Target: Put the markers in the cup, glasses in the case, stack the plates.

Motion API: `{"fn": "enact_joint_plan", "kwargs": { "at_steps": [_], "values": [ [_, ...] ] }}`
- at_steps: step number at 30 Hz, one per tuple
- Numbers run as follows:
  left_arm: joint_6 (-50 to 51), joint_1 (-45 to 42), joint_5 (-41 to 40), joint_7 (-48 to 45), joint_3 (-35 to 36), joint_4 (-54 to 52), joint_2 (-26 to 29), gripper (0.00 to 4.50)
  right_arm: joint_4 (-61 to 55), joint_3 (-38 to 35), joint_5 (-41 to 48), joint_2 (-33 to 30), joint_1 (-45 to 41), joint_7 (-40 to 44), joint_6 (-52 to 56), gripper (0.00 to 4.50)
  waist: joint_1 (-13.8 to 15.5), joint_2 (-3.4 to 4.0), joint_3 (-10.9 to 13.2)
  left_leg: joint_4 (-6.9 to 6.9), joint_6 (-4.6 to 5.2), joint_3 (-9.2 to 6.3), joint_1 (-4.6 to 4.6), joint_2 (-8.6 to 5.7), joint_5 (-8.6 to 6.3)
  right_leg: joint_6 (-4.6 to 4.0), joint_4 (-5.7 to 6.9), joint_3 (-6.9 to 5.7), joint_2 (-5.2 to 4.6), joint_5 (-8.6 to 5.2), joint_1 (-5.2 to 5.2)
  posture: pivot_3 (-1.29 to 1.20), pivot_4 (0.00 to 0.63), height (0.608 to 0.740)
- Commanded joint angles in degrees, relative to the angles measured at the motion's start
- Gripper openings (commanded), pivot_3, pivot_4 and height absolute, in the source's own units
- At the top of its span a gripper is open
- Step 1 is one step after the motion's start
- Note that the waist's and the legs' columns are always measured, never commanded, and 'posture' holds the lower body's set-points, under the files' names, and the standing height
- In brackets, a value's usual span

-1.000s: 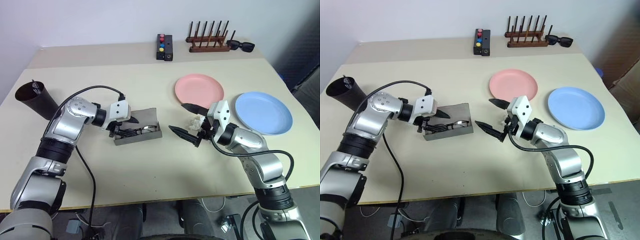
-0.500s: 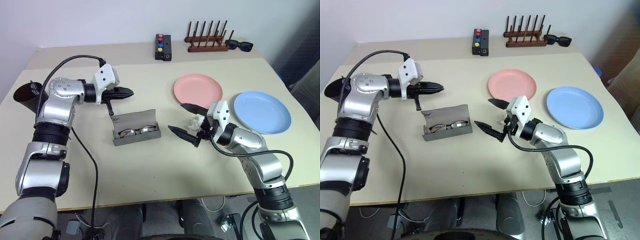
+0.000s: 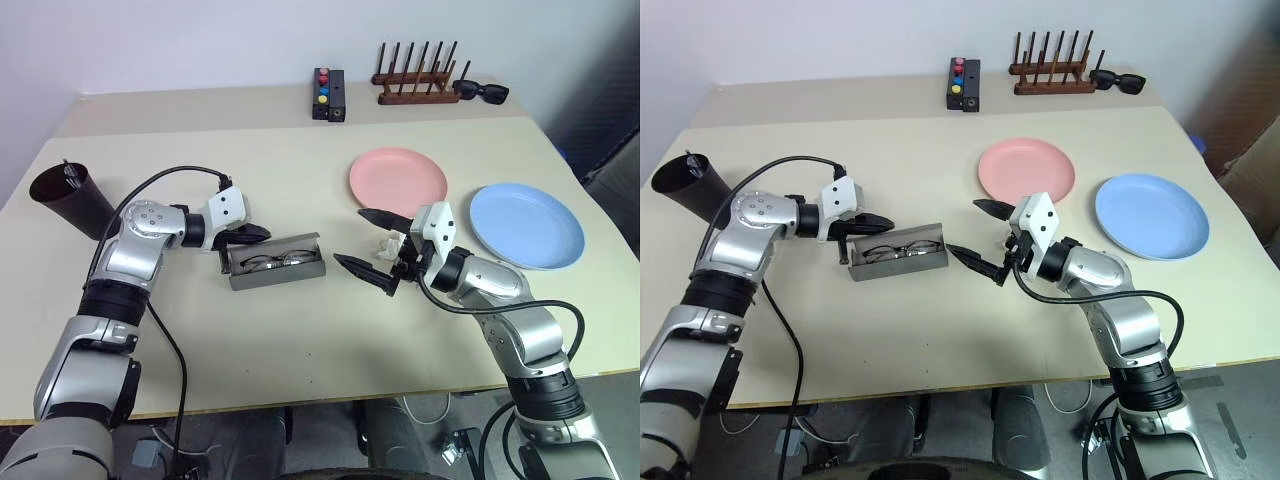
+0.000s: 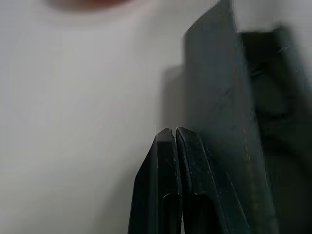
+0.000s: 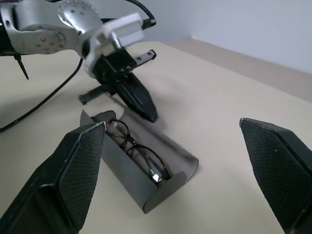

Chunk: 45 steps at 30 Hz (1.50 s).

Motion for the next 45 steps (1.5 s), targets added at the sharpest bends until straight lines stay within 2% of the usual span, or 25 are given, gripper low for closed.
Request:
{"fn": "enact_joint_plan", "kwargs": {
  "at_steps": [1, 4, 10, 17, 21, 26, 30, 39, 40, 41, 43, 45],
  "values": [
    [3.4, 2.3, -3.2, -2.8, 1.6, -6.8, 2.2, 0.05, -2.5, -0.6, 1.0, 0.1, -0.7, 0.1, -0.3, 4.50, -0.1, 0.00, 0.0, 0.00, 0.00, 0.00, 0.01, 0.00, 0.00, 0.00, 0.00, 0.00, 0.00, 0.00, 0.00, 0.00, 0.150, 0.734],
    [4.9, 5.3, -3.6, -4.0, 0.9, -10.8, 3.6, 0.05, -2.3, -0.4, 1.0, 0.2, -1.0, 0.3, -0.3, 4.50, -0.1, 0.00, 0.0, -0.02, 0.00, 0.01, 0.02, 0.01, 0.00, -0.01, 0.00, 0.01, 0.00, 0.00, 0.00, 0.00, 0.150, 0.734],
    [4.3, 7.4, -1.3, -0.6, 0.3, -10.6, 3.6, 0.05, -2.0, -0.5, 1.0, 0.1, -1.1, 0.6, -0.3, 4.50, 0.2, 0.00, 0.0, 0.02, 0.00, 0.01, 0.02, 0.00, 0.00, -0.01, -0.01, 0.01, 0.00, 0.00, 0.02, 0.00, 0.150, 0.734],
    [6.9, 7.6, -8.5, 3.0, 6.5, -13.1, 1.2, 0.05, -1.0, -0.9, -0.5, -1.2, -2.0, -0.1, 0.6, 4.50, 0.2, 0.01, 0.0, 0.02, 0.00, 0.01, 0.03, 0.01, 0.00, -0.01, 0.00, 0.01, 0.00, 0.00, 0.02, 0.00, 0.150, 0.734],
    [8.6, 7.8, -11.8, 4.4, 10.4, -16.7, 2.4, 0.05, 5.8, 0.3, -9.8, -3.3, -6.4, -4.5, -1.9, 4.50, 0.0, 0.00, 0.0, 0.04, 0.00, 0.01, 0.02, 0.00, 0.00, -0.01, -0.01, 0.01, 0.00, 0.00, 0.02, 0.00, 0.150, 0.734],
    [11.3, 12.4, -16.4, 5.5, 13.9, -25.0, 2.8, 0.05, 14.1, 2.2, -17.9, -4.3, -12.3, -7.9, -3.3, 4.50, -0.1, 0.02, 0.0, -0.05, 0.00, 0.07, 0.05, 0.01, 0.00, -0.02, -0.01, 0.07, 0.00, 0.00, -0.03, 0.00, 0.150, 0.734],
    [16.3, 20.6, -22.9, 7.3, 15.3, -35.1, 1.3, 0.05, 22.0, 6.7, -26.2, -5.7, -17.1, -8.7, -6.1, 4.50, -0.3, 0.02, 0.0, -0.06, 0.00, 0.11, 0.03, 0.00, 0.00, -0.02, -0.04, 0.11, -0.02, 0.00, -0.03, 0.00, 0.150, 0.734],
    [19.1, 28.6, -24.5, 16.1, 15.2, -42.0, -2.7, 0.05, 40.8, 11.4, -34.8, -3.3, -25.9, -10.4, -13.3, 4.50, 0.0, 0.02, 0.0, 0.00, 0.00, 0.15, 0.04, -0.01, 0.00, -0.03, -0.05, 0.16, -0.01, 0.00, -0.02, 0.00, 0.150, 0.734],
    [19.4, 28.8, -25.0, 17.1, 15.2, -42.5, -3.6, 0.00, 42.6, 11.8, -35.8, -3.0, -26.6, -10.8, -13.7, 3.98, 0.0, 0.01, 0.0, -0.01, 0.00, 0.15, 0.04, -0.01, 0.00, -0.03, -0.05, 0.16, -0.01, 0.00, -0.02, 0.00, 0.150, 0.734],
    [19.3, 29.1, -25.3, 17.9, 15.1, -43.0, -4.5, 0.00, 44.3, 12.2, -36.8, -2.7, -27.4, -11.3, -14.1, 3.69, -0.1, 0.02, 0.0, -0.01, 0.00, 0.15, 0.04, -0.01, 0.00, -0.03, -0.06, 0.16, -0.01, 0.00, -0.02, 0.00, 0.150, 0.734],
    [19.7, 29.7, -26.3, 19.3, 15.0, -44.0, -6.0, 0.00, 46.5, 12.5, -37.9, -2.3, -28.3, -11.8, -14.6, 2.80, -0.1, 0.01, 0.0, 0.00, 0.00, 0.16, 0.04, -0.01, 0.00, -0.03, -0.06, 0.17, -0.01, 0.00, -0.02, 0.00, 0.150, 0.734],
    [20.1, 30.1, -26.8, 20.2, 15.0, -44.7, -6.7, 0.00, 47.6, 12.2, -38.4, -2.0, -28.9, -12.0, -14.8, 1.74, -0.2, 0.02, 0.0, -0.03, 0.00, 0.16, 0.05, -0.01, 0.00, -0.03, -0.05, 0.17, -0.01, 0.00, -0.02, 0.00, 0.150, 0.734]
  ]
}}
